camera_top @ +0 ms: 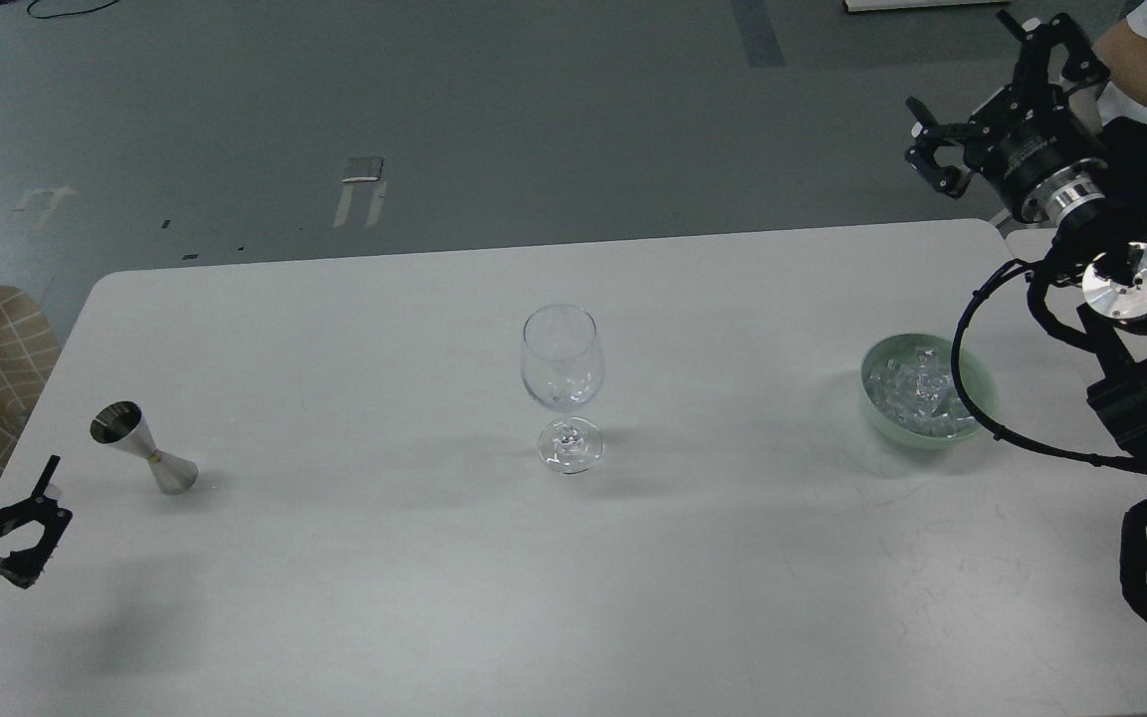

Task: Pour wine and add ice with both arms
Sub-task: 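Lower the open left gripper around the metal jigger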

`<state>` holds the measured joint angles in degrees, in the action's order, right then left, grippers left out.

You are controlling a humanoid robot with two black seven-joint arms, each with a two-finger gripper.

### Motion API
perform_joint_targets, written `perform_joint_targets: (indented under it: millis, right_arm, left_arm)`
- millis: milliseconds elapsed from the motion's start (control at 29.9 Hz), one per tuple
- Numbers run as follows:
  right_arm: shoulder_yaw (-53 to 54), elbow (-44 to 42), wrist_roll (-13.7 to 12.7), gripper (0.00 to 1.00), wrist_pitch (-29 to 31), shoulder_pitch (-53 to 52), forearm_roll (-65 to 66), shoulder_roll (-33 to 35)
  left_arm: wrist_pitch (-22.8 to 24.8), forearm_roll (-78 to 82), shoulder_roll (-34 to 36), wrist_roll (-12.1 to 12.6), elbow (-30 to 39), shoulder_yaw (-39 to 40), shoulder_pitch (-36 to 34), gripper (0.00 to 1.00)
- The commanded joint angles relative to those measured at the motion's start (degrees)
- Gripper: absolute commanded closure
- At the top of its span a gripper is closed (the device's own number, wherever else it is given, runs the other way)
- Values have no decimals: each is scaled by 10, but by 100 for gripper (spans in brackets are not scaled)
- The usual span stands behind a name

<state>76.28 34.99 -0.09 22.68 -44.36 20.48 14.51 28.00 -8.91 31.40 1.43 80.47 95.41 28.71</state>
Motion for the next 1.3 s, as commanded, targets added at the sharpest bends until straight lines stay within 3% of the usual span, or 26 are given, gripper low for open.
perform_joint_targets:
  millis: [0,100,501,568,635,702,1003,1103,1270]
  right_arm:
    - [0,0,0,0,-1,2,0,0]
    - [0,1,0,0,0,5,0,0]
    - [0,1,0,0,0,6,0,0]
    - [0,1,0,0,-1,7,0,0]
    - [0,2,0,0,0,12,0,0]
    - [0,2,0,0,-1,13,0,0]
    - [1,3,0,0,-2,13,0,0]
    - [1,2,0,0,-2,14,0,0]
    - [1,2,0,0,-2,17,0,0]
  left_arm:
    - [0,-9,-53,1,36,9,36,9]
    - [0,-8,-105,3,43,11,41,22]
    - [0,-10,-148,16,50,7,7,22]
    - [-28,-9,-152,16,50,7,-1,22]
    - [-104,-9,-159,16,50,7,-25,21]
    - [-150,-10,-161,17,50,8,-39,21]
    - [-177,-10,-179,18,50,9,-47,21]
    - [-224,-11,-179,19,50,10,-58,21]
    - [-256,-11,-180,45,43,14,-72,22]
